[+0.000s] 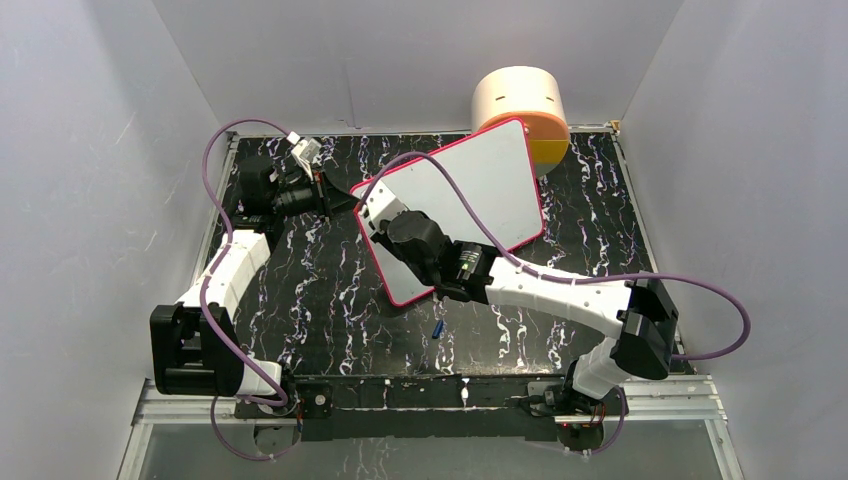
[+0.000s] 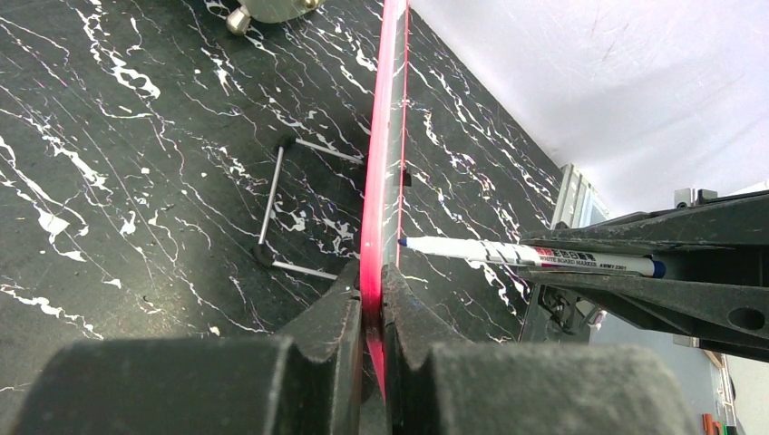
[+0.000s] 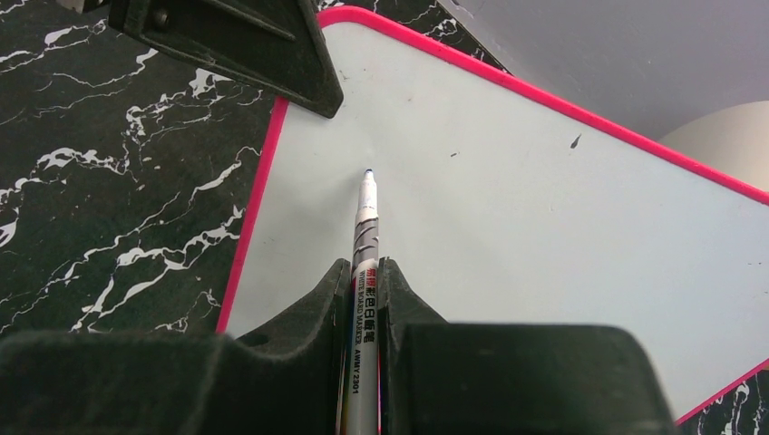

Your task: Write a sentence on the whiteboard

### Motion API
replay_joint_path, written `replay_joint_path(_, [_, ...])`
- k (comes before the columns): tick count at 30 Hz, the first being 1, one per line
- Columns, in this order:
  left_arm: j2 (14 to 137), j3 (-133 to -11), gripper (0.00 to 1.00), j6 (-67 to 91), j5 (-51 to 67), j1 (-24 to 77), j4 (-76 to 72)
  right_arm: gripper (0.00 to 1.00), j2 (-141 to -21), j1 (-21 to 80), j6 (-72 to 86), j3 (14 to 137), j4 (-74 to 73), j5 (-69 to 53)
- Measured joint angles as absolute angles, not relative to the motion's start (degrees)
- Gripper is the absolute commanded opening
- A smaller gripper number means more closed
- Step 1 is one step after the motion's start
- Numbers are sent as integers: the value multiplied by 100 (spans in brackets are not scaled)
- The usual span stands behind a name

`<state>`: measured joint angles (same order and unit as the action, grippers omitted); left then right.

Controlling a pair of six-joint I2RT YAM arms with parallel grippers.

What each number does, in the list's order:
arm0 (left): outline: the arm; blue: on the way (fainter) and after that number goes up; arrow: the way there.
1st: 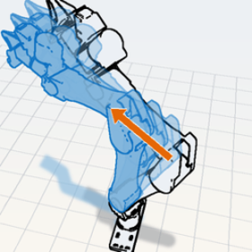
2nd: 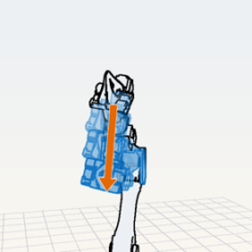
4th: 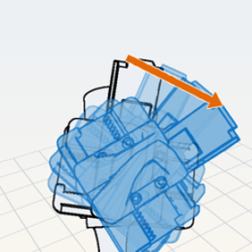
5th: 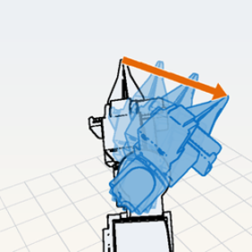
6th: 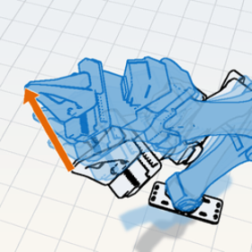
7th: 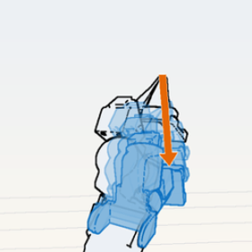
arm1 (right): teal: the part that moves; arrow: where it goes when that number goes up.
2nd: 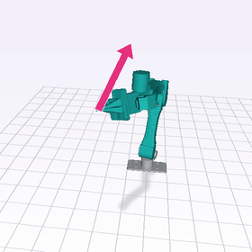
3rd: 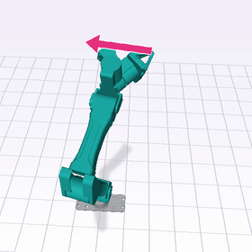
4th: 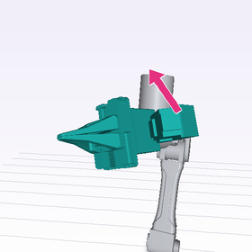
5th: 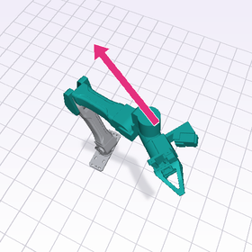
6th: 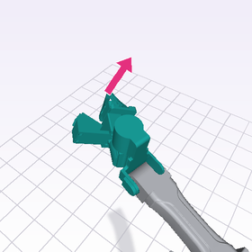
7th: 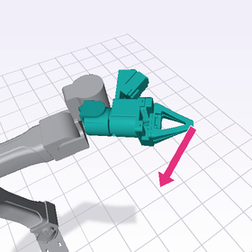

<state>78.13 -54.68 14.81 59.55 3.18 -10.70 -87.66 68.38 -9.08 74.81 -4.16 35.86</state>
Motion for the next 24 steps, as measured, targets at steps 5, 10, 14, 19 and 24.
replay_joint_path(5, [7813, -5468, 0, 1485, 5957, 318, -1070, 0, -8805, 6838, -923, 7481, -403, 3607])
replay_joint_path(10, [7813, -5465, 0, 1500, 5959, 318, -1074, 0, -8825, 6838, -930, 7481, -235, 3636])
replay_joint_path(14, [7813, -5461, 0, 1507, 5964, 318, -1087, 0, -8825, 6838, -947, 7481, -128, 3691])
replay_joint_path(19, [7815, -5439, 0, 1527, 5975, 318, -1144, 0, -8825, 6838, -1007, 7481, -110, 3756])
replay_joint_path(24, [7815, -5435, 0, 1544, 5981, 318, -1164, 0, -8858, 6838, -1061, 7481, -110, 3782])
